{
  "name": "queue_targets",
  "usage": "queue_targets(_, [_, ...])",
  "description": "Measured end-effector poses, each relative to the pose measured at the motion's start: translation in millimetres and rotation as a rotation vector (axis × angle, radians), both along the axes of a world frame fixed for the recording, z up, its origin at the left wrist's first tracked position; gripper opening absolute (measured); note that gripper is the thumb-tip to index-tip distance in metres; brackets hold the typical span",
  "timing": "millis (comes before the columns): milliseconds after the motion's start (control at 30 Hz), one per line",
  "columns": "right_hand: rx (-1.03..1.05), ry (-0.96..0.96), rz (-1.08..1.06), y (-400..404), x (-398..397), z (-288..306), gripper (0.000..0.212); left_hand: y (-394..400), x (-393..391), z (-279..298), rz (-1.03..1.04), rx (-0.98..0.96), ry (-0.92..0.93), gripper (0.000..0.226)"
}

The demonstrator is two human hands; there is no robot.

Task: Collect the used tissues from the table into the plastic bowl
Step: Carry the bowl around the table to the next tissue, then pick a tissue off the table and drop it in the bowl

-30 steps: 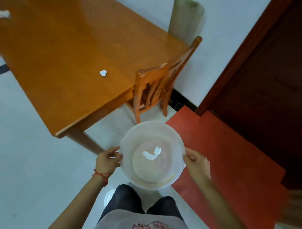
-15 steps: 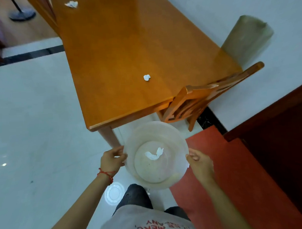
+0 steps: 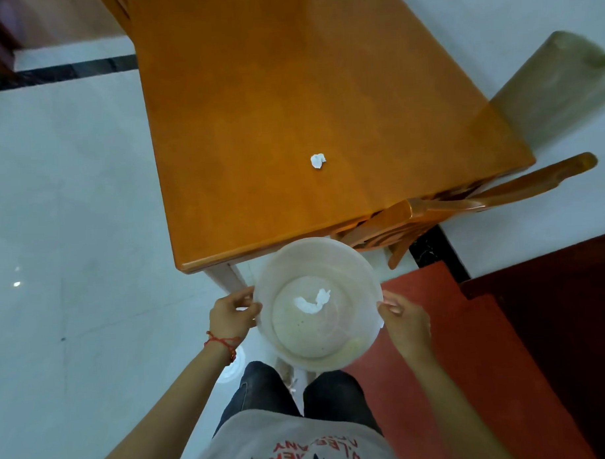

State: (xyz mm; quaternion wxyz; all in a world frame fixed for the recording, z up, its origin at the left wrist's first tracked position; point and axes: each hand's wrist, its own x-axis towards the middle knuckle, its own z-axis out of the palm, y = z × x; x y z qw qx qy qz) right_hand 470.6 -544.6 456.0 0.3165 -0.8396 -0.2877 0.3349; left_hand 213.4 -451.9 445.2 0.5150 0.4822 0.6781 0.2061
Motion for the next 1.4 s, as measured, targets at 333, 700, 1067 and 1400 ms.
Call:
queue_targets(333, [-0.001,0.016,0.121,32,26,-10,0.028,3,15,-7,0.079,-0.032,0.032,0.034])
queue_targets(700, [0.148,-0.148,0.429,74,41,5,0.04,-6,26,-11,0.139,-0.03,0.094,0.034])
queue_targets(1067, [0.338,-0.123,0.48,216,21,9,0.046,-8,30,-3,0.182,-0.07,0.093,0.035])
queue_targets(1400, [0.233,-0.235,0.541,307,13,-19,0.055,-15,25,-3,0.242,-0.116,0.1,0.033])
